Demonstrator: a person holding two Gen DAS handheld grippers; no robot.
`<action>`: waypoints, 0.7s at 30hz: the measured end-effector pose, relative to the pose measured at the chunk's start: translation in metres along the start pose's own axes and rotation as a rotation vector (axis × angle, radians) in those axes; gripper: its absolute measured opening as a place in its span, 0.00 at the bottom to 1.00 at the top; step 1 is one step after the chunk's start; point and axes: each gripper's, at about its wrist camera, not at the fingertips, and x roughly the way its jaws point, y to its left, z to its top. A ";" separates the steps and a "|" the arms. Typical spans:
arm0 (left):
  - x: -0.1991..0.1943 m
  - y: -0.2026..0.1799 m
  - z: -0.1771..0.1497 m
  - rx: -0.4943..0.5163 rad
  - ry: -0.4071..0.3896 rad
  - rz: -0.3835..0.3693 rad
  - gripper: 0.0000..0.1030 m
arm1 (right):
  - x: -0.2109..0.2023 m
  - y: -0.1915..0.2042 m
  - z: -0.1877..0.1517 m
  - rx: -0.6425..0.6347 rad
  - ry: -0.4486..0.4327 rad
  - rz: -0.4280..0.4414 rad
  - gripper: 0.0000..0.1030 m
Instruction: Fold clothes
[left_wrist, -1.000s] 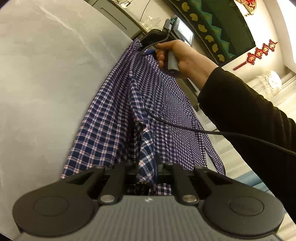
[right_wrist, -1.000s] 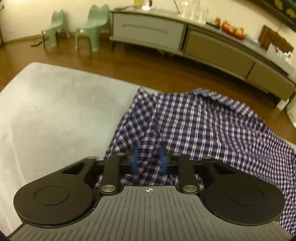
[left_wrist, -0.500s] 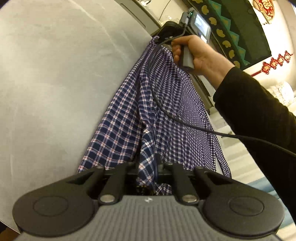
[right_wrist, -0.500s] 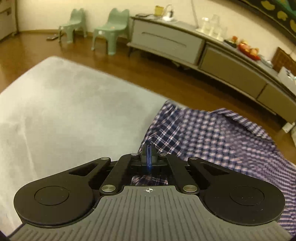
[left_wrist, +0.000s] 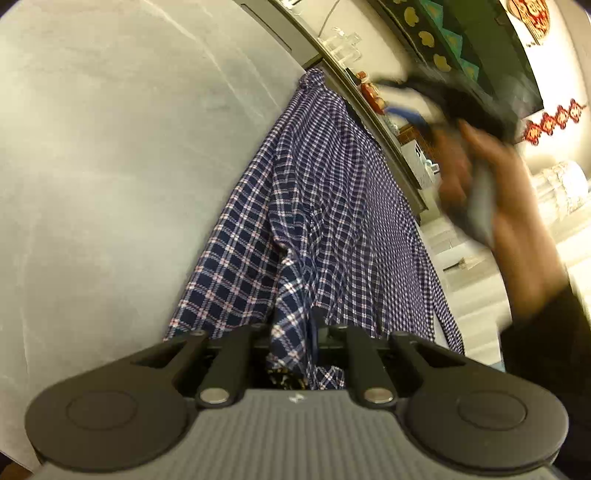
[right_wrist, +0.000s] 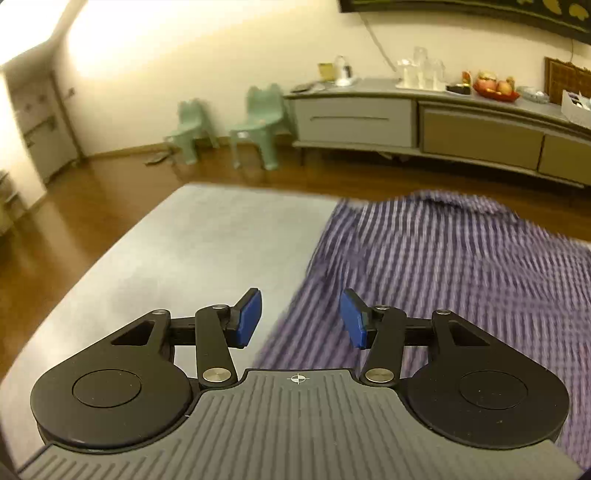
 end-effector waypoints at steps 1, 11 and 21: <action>0.000 0.001 0.000 -0.010 0.008 -0.011 0.14 | -0.016 0.003 -0.020 -0.012 0.018 0.020 0.51; -0.040 0.014 -0.024 -0.012 0.013 -0.120 0.53 | -0.068 0.016 -0.155 -0.188 0.131 -0.117 0.46; -0.076 -0.054 -0.040 0.335 -0.262 -0.004 0.51 | -0.080 0.050 -0.164 -0.249 0.072 0.052 0.46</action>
